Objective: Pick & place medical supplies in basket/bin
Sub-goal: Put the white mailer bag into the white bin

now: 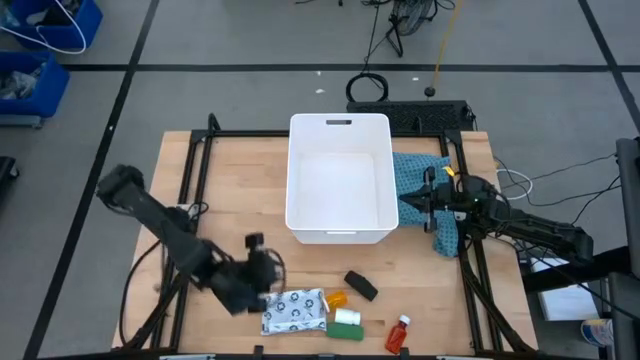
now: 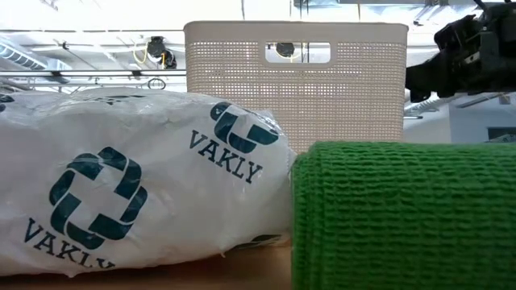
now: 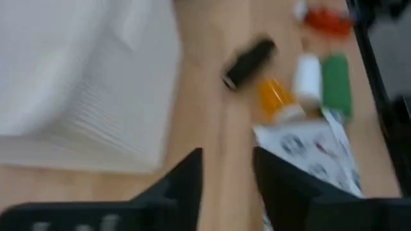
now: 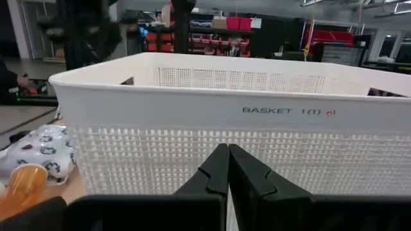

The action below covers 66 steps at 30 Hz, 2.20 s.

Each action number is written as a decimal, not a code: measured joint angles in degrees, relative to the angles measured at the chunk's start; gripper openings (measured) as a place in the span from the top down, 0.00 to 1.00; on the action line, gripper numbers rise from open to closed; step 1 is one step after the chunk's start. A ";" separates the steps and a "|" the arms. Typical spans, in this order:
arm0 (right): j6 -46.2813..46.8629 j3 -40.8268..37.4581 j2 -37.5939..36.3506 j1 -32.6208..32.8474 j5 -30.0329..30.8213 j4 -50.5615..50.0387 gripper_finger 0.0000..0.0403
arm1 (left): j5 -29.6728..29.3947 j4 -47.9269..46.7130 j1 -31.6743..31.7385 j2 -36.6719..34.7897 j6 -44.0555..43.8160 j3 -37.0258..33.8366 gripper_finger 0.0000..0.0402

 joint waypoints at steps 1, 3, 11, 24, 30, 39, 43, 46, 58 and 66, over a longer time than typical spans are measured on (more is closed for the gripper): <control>0.55 0.00 0.00 0.02 -0.02 0.26 1.00 | 0.90 -0.59 -0.48 1.71 -1.38 0.40 0.54; 1.94 0.00 0.02 0.00 0.02 0.61 1.00 | 2.84 -0.30 -1.16 4.64 -4.53 0.79 0.42; 2.84 0.00 0.02 0.00 0.46 3.74 1.00 | 15.47 10.13 -2.04 14.32 -9.20 0.89 0.17; 5.55 0.00 0.02 0.07 2.84 3.98 1.00 | 13.51 3.41 -6.55 24.41 -14.50 13.44 0.13; 6.19 0.00 0.02 0.07 2.84 3.98 1.00 | 13.37 -5.12 -7.89 30.02 -14.17 21.49 0.13; 6.40 -0.01 0.02 0.07 2.82 3.95 1.00 | 11.78 -11.46 -9.10 35.18 -12.96 22.14 0.13; 7.06 -0.02 0.02 0.07 2.82 3.95 1.00 | 11.42 -12.34 -8.77 35.33 -12.04 21.99 0.13; 7.07 -0.01 0.02 0.07 2.82 3.90 1.00 | 11.22 -12.36 -8.48 35.28 -11.86 20.96 0.13; 8.02 0.00 0.02 0.07 2.82 3.78 1.00 | 10.19 -7.46 -8.41 34.89 -11.51 15.58 0.41; 7.95 -0.02 0.04 0.07 2.82 3.78 1.00 | 13.46 -5.58 -8.33 34.89 -11.23 15.49 0.76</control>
